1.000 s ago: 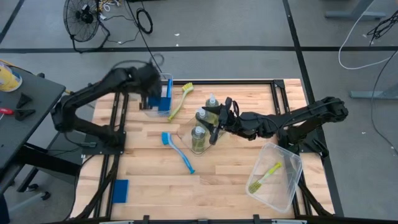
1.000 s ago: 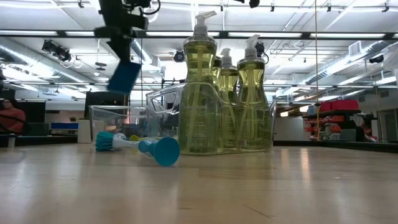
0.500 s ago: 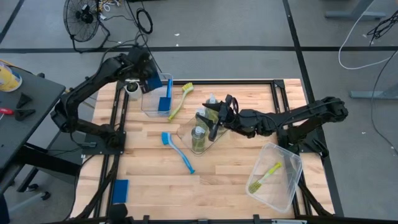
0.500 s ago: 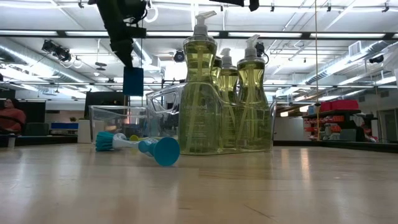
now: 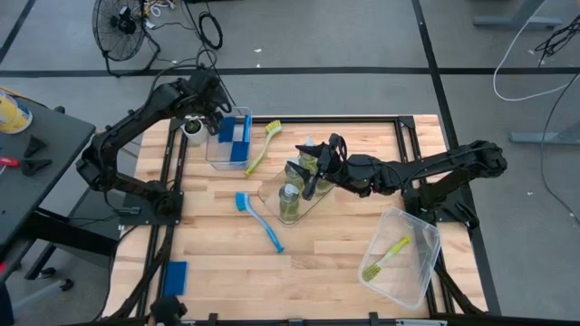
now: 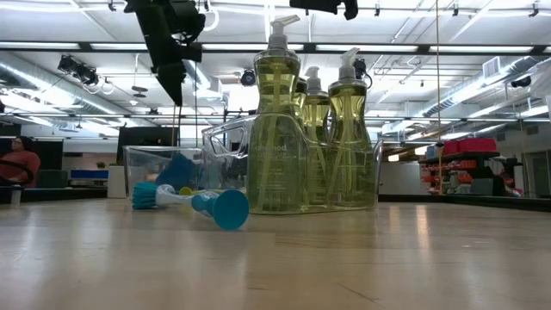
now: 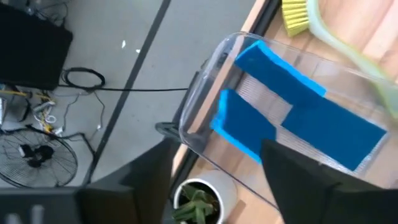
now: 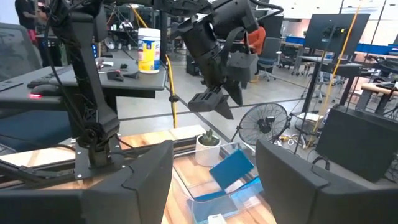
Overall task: Pick & Place Kitchen Sink Supplies
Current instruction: Put the blue sponge into the top transparent bin
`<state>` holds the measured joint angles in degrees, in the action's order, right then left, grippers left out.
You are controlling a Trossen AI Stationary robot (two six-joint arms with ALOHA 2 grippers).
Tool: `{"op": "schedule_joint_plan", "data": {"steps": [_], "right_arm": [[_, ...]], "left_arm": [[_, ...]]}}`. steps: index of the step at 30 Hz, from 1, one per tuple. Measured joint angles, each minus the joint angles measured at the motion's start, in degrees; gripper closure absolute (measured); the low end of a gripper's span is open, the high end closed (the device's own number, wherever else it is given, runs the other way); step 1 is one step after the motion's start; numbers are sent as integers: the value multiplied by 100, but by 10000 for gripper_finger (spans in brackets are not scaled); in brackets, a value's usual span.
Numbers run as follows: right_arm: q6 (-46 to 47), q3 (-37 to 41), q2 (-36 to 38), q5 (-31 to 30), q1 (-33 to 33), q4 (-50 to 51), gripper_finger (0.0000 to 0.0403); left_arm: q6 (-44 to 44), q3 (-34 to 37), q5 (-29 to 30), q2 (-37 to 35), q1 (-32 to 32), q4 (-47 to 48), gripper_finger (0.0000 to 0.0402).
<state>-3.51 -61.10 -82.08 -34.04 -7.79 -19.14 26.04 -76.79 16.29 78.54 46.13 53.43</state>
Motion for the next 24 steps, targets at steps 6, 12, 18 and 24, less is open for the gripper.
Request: {"op": "schedule_joint_plan", "data": {"steps": [6,12,18,24], "right_arm": [[0,0,0,0,0,46,172],[0,0,0,0,0,55,172],[0,0,0,0,0,79,172],[2,0,0,1,0,83,172]], "left_arm": [[-482,-115,-322,-134,-302,346,112],[-1390,-277,-976,-207,-952,1048,119],[-2089,-297,-1767,-214,-1947,2135,126],[-2418,-297,-1810,-214,-3044,2729,126]]}}
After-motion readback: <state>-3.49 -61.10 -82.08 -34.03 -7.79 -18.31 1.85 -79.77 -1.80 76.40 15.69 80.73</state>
